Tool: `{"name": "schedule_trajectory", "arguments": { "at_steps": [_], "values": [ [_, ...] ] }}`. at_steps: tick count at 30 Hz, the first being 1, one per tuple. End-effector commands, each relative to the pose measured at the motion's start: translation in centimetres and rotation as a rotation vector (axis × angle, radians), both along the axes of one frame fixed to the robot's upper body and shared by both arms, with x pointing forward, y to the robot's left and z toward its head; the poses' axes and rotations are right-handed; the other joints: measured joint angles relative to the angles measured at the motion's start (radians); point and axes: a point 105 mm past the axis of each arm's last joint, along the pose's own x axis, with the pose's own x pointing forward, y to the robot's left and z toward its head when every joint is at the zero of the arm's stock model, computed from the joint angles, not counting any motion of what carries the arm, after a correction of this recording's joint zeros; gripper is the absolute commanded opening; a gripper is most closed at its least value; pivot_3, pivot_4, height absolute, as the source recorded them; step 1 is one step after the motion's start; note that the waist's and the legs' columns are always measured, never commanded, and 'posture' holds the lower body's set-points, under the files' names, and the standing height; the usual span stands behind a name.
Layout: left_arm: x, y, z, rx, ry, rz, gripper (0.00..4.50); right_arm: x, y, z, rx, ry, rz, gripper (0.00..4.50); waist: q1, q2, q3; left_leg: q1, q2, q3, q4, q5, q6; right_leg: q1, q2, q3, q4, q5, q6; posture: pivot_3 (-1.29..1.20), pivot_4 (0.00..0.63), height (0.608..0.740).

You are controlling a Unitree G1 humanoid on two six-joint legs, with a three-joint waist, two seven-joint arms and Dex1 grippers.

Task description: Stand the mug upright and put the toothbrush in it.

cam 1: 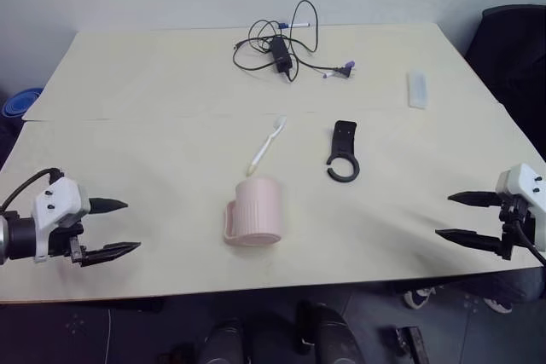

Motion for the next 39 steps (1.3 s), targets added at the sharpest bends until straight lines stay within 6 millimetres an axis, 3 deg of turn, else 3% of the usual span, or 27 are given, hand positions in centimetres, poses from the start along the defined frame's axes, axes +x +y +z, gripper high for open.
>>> {"name": "schedule_trajectory", "arguments": {
  "at_steps": [1, 7, 18, 20, 23, 25, 30, 39],
  "values": [
    [0.4, 0.3, 0.5, 0.018, -0.033, 0.007, 4.48, 0.2, 0.4, 0.6, 0.026, -0.043, -0.011, 4.50, 0.000, 0.000, 0.000, 0.000, 0.000, 0.000, 0.000, 0.000, 0.000, 0.000, 0.000, 0.000, 0.000, 0.000, 0.000, 0.00, 0.150, 0.740],
    [0.9, -0.6, 0.8, -0.010, -0.081, 0.015, 4.48, -0.6, 1.2, -0.8, 0.010, -0.016, -0.012, 4.50, 0.002, 0.000, 0.000, 0.000, 0.000, 0.000, 0.000, 0.000, 0.000, 0.000, 0.000, 0.000, 0.000, 0.000, 0.000, 0.00, 0.150, 0.740],
    [2.4, -1.7, 2.1, -0.081, -0.142, 0.039, 4.48, 0.2, 3.7, 0.9, 0.088, -0.042, 0.041, 4.50, 0.001, 0.000, 0.000, 0.000, 0.001, 0.000, 0.001, 0.000, -0.001, 0.000, 0.002, 0.000, 0.003, 0.000, 0.000, 0.00, 0.150, 0.740],
    [2.4, -2.8, 2.9, -0.114, -0.154, 0.004, 4.48, 0.2, 5.1, 1.0, 0.085, -0.050, 0.089, 4.50, 0.001, 0.000, 0.000, 0.000, 0.001, 0.000, 0.001, 0.000, -0.001, 0.000, 0.002, 0.000, 0.003, 0.000, -0.001, 0.00, 0.150, 0.740],
    [3.0, -6.4, 5.4, -0.256, -0.192, -0.068, 4.48, 1.1, 8.5, 1.7, 0.112, -0.117, 0.183, 4.50, 0.001, 0.000, 0.000, 0.000, 0.000, 0.000, 0.002, 0.000, -0.001, 0.000, 0.002, 0.000, 0.003, 0.000, 0.000, 0.00, 0.150, 0.740],
    [3.0, -9.6, 6.7, -0.346, -0.173, -0.158, 4.48, 2.6, 10.5, 1.9, 0.139, -0.150, 0.211, 4.50, 0.001, 0.000, 0.000, 0.001, -0.001, 0.000, 0.002, 0.000, -0.001, 0.001, 0.002, 0.001, 0.004, 0.000, 0.000, 0.00, 0.150, 0.740],
    [2.0, -14.3, 8.2, -0.378, -0.129, -0.360, 4.48, 6.7, 13.2, 0.6, 0.078, -0.134, 0.166, 4.50, 0.000, 0.000, 0.000, 0.000, -0.003, 0.000, 0.002, 0.002, -0.002, 0.000, 0.003, 0.001, 0.009, 0.000, 0.000, 0.00, 0.150, 0.740],
    [0.6, -16.7, 9.0, -0.277, -0.092, -0.580, 4.48, 10.0, 14.8, -3.0, -0.019, 0.000, 0.122, 4.50, -0.002, 0.000, 0.000, -0.001, -0.007, -0.001, 0.002, 0.003, -0.002, 0.000, 0.004, 0.000, 0.009, -0.001, -0.001, 0.00, 0.150, 0.740]
  ]
}}
